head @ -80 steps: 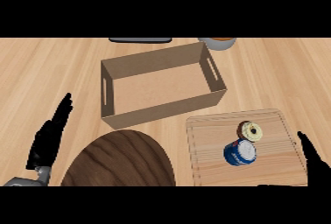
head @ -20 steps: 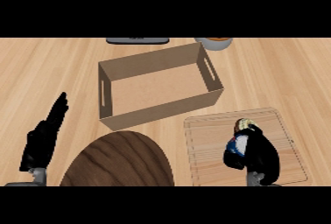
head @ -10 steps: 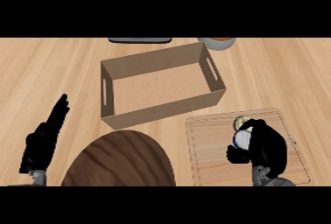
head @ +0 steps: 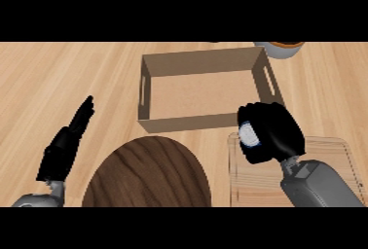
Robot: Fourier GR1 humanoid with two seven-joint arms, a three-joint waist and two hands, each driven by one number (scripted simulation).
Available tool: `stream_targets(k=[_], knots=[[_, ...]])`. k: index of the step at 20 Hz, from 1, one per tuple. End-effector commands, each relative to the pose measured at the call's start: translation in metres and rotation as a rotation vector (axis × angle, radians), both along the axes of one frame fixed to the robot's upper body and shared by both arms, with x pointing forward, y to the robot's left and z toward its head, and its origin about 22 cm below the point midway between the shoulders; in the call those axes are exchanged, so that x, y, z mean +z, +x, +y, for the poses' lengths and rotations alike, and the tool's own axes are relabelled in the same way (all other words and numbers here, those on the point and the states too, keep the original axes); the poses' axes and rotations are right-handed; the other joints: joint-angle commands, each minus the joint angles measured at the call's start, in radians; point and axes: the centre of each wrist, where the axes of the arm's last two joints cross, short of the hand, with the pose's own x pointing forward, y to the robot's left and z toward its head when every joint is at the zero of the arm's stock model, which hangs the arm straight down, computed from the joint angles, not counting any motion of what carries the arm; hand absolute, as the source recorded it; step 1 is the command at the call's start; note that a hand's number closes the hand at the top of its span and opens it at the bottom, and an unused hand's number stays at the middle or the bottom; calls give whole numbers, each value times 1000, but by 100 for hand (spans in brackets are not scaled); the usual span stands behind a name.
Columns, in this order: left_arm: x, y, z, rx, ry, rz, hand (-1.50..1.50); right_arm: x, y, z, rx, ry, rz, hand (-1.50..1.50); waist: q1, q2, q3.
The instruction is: Pick the can from the cutting board and place it in the cardboard box
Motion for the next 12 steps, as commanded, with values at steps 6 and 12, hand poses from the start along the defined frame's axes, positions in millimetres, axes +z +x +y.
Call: stream_targets(k=[6, 12], knots=[[0, 6, -11, -22, 0, 6, 0, 64, 45, -21, 581, 237, -78, 150, -14, 9, 7], [4, 12, -13, -8, -14, -5, 0, 91, 78, -48, 869, 509, -27, 150, -37, 3, 2]])
